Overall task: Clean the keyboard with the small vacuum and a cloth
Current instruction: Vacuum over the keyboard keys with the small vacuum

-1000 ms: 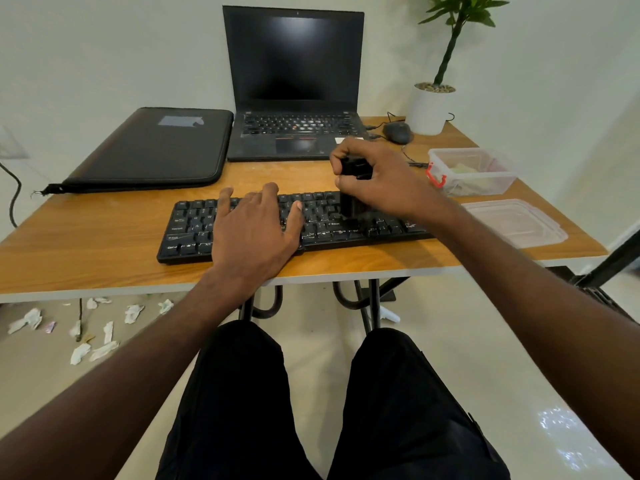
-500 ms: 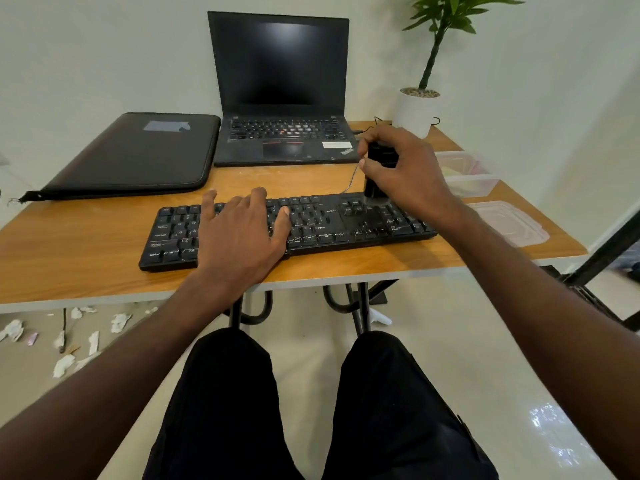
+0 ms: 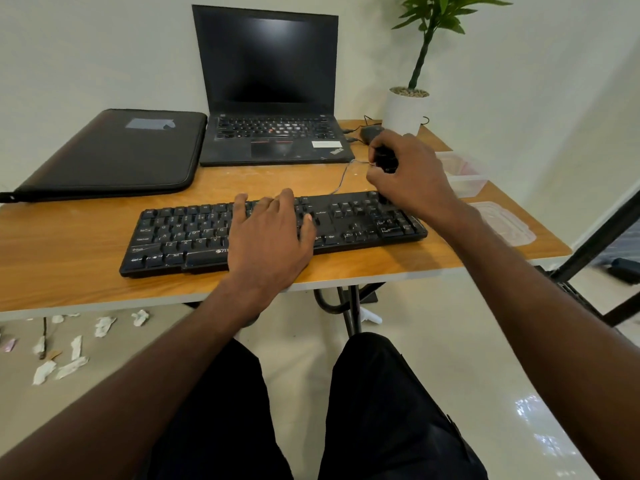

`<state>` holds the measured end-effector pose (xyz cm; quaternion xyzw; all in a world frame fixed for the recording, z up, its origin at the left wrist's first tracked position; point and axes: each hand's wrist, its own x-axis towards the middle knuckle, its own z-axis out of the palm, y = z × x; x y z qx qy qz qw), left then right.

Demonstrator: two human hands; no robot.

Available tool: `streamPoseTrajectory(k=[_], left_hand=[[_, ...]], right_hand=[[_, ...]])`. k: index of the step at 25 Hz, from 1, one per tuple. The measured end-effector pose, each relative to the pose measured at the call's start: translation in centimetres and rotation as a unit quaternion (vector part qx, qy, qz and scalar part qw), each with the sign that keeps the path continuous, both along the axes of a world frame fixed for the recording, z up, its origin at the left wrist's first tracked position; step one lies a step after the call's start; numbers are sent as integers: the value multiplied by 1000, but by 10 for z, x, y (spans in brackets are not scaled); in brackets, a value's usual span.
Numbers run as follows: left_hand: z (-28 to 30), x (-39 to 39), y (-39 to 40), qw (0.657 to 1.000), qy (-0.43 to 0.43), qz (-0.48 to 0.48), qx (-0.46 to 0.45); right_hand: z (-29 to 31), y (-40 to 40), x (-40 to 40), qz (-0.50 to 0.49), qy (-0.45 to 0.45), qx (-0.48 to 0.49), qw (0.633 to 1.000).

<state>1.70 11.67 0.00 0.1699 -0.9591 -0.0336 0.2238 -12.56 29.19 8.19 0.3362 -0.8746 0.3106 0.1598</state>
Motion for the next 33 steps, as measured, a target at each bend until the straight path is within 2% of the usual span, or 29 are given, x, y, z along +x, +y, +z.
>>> streamPoseTrajectory(k=[2, 4, 6, 7, 9, 11, 12, 13, 15, 17, 18, 20, 23, 24, 26, 27, 29, 31, 33], left_hand=[[0, 0, 1, 1000, 0, 2, 2], [-1, 0, 1, 1000, 2, 4, 2], [-1, 0, 0, 1000, 4, 5, 2], [-1, 0, 1, 1000, 3, 5, 0], [-1, 0, 1, 1000, 2, 3, -2], [-1, 0, 1, 1000, 0, 3, -4], [-1, -1, 2, 1000, 1, 5, -5], [-1, -1, 2, 1000, 2, 7, -4], [0, 0, 2, 1000, 6, 9, -2], [-1, 0, 3, 1000, 14, 8, -7], [-1, 0, 3, 1000, 15, 8, -11], [-2, 0, 2, 1000, 14, 9, -11], [-1, 0, 3, 1000, 13, 10, -11], [-1, 0, 3, 1000, 13, 11, -13], [-2, 0, 3, 1000, 13, 12, -16], [-2, 0, 3, 1000, 12, 12, -17], [-1, 0, 3, 1000, 10, 12, -15], [-1, 0, 3, 1000, 11, 13, -15], [-1, 0, 3, 1000, 10, 13, -17]], right_hand=[[6, 2, -3, 8, -53, -49, 997], [8, 3, -2, 42, -160, -106, 981], [3, 6, -2, 54, -212, -76, 973], [1, 9, -4, 40, -208, -45, 976], [0, 13, -8, -19, -127, 21, 991], [1, 14, -9, -46, -51, 19, 997], [1, 14, -8, -35, -67, -22, 997], [2, 11, -3, -8, -120, -84, 989], [-5, 5, 7, 51, -215, -142, 965], [-17, 3, 10, 68, -183, -99, 976], [-23, 5, 9, 62, -136, -73, 986], [-24, 10, 5, 34, -78, -48, 995], [-20, 21, -5, -6, 14, 38, 999], [-16, 25, -7, -6, -2, 28, 1000], [-8, 28, -8, -15, -94, -80, 992], [-7, 29, -8, -21, -136, -135, 981], [-7, 30, -6, -11, -206, -186, 961], [-12, 32, -5, 11, -248, -157, 956], [-12, 35, -9, -6, -196, -80, 977]])
